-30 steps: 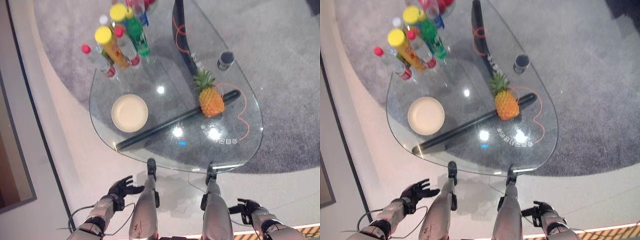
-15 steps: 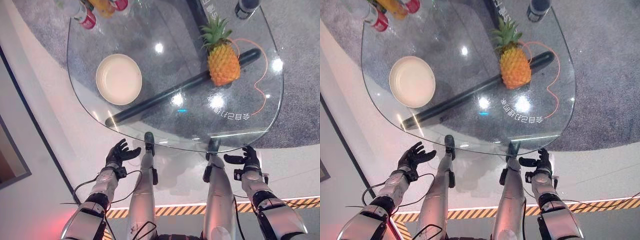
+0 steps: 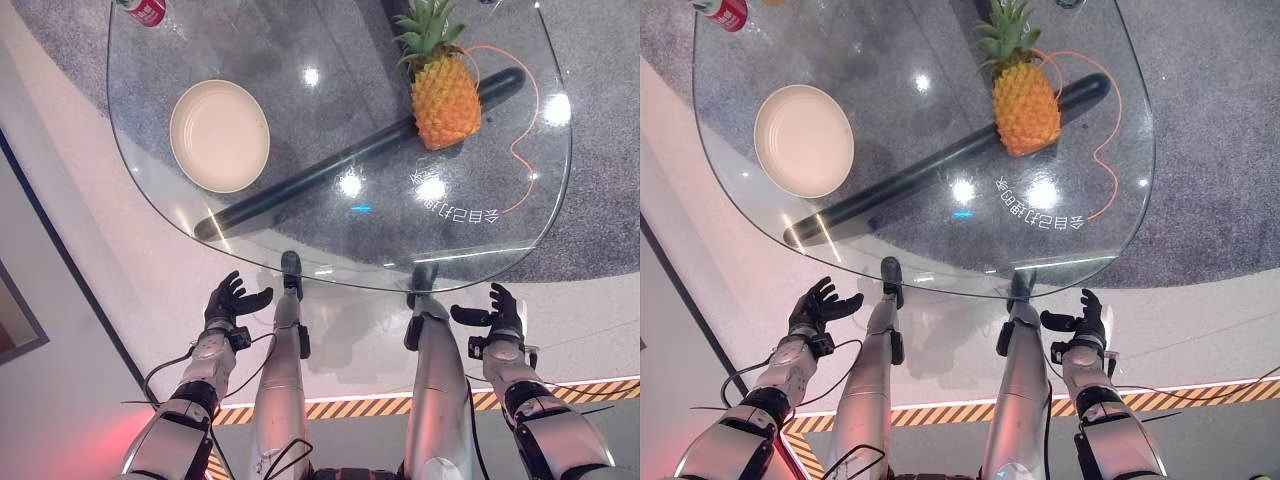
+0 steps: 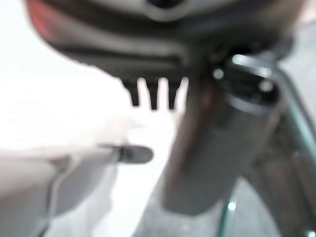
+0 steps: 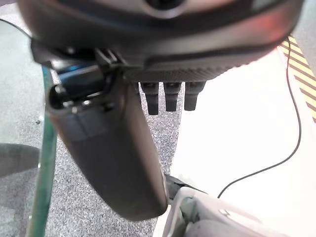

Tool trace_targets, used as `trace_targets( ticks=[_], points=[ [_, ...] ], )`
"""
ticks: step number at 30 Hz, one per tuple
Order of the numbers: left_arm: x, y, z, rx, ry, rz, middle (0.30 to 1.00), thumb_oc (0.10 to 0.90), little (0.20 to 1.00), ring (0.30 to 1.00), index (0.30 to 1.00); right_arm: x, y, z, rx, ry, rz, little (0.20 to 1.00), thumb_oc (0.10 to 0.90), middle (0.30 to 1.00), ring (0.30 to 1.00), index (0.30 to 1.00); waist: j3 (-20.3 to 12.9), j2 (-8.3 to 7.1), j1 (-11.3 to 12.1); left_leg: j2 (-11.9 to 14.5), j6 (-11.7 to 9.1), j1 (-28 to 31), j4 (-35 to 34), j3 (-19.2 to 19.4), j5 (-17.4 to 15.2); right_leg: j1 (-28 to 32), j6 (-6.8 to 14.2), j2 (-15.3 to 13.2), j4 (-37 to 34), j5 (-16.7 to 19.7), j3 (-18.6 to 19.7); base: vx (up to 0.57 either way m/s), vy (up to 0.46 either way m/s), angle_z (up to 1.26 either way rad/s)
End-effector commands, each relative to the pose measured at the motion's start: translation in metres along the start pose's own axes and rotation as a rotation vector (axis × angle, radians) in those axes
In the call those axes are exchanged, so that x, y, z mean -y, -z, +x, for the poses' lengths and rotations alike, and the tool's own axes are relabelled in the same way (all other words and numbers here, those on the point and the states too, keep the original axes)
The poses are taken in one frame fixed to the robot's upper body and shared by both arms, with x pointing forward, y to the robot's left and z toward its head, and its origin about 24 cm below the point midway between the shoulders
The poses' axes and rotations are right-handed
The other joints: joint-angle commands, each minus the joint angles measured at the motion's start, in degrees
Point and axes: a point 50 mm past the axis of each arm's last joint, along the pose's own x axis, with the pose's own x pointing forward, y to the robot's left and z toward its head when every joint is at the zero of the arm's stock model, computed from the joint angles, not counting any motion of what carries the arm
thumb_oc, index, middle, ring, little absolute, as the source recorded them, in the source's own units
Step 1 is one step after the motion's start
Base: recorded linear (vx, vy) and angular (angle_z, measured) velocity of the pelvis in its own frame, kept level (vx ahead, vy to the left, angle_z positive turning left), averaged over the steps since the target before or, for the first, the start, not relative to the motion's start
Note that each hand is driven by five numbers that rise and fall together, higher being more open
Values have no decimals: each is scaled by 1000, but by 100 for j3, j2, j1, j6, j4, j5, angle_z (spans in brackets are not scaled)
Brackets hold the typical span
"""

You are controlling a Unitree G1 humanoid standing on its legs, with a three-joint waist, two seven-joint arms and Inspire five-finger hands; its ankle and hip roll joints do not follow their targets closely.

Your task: Pick up the fruit to the plate

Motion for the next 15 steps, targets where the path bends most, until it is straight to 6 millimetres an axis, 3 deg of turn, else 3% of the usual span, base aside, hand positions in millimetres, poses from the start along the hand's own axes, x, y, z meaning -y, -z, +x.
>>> trace_targets(
  ticks=[1, 5, 10, 15],
  points=[
    [-43, -5, -1, 22, -137, 5, 900, 800, 900, 900, 900, 31, 2, 5, -2, 156, 72, 900, 800, 900, 900, 900, -66, -215, 35, -279, 179, -326, 834, -102, -553, 74, -94, 350, -496, 699, 73, 0, 0, 0],
    [-45, -5, -1, 22, -134, 9, 900, 800, 900, 900, 900, 48, 1, 7, -28, 260, 130, 900, 800, 900, 900, 900, -66, -222, 46, -271, 167, -313, 813, -94, -558, 102, -87, 343, -533, 708, 49, 0, 0, 0],
    [-49, -4, -2, 14, -131, 26, 900, 800, 900, 900, 900, 83, -3, 11, -41, 459, 278, 900, 800, 900, 900, 900, -66, -237, 84, -270, 177, -313, 836, -104, -599, 116, -74, 328, -530, 722, 14, 19, -24, 0],
    [-53, -9, 0, 17, -122, 48, 900, 800, 900, 900, 900, 113, -26, 14, 14, 625, 404, 900, 800, 900, 900, 900, -66, -289, 119, -254, 177, -309, 848, -120, -630, 147, -47, 310, -565, 771, -41, 18, -50, 1]
  ],
)
